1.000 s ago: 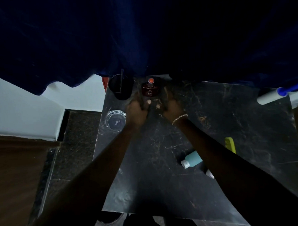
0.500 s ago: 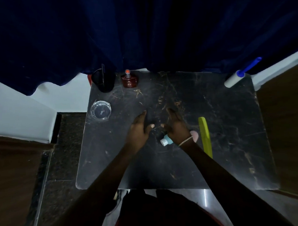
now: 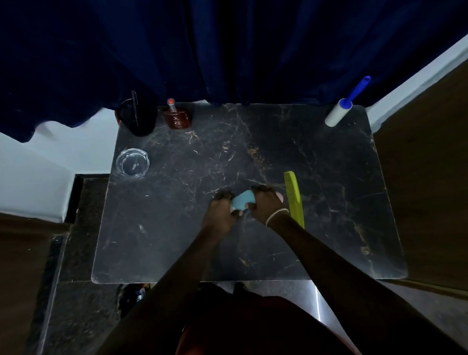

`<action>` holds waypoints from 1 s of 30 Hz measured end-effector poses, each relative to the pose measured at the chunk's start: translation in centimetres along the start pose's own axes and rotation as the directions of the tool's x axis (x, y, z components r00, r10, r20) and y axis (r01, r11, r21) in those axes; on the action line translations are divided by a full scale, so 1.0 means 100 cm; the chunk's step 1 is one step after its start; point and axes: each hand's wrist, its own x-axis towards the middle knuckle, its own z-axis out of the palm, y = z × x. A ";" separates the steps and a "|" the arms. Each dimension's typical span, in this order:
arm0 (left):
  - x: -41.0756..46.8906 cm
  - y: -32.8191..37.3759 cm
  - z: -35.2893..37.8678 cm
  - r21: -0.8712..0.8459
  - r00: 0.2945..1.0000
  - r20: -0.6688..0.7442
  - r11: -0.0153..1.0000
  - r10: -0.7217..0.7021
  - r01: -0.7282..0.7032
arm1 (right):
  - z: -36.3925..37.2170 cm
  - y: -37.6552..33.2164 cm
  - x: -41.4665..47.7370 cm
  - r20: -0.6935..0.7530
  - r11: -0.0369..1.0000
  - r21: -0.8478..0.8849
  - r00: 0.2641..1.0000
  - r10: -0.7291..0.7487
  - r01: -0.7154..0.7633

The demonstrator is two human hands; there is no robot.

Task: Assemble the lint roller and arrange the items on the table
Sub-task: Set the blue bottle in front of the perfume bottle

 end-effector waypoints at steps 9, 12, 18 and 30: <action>0.011 0.005 0.012 -0.012 1.000 -0.024 1.000 -0.017 0.016 | 0.011 0.000 0.013 -0.042 0.999 -0.001 0.998 0.045 -0.045; 0.009 0.001 0.009 -0.209 0.994 -0.074 0.976 -0.078 0.061 | 0.010 -0.002 0.015 -0.099 0.977 0.208 0.993 0.061 -0.039; 0.007 -0.007 -0.026 -0.520 0.965 -0.171 0.850 -0.200 0.084 | 0.001 -0.032 0.023 0.031 0.613 0.779 0.984 0.174 -0.133; 0.050 -0.052 -0.126 -0.540 0.957 -0.230 0.841 -0.175 0.024 | -0.027 -0.121 0.099 0.085 0.461 0.879 0.992 0.097 -0.121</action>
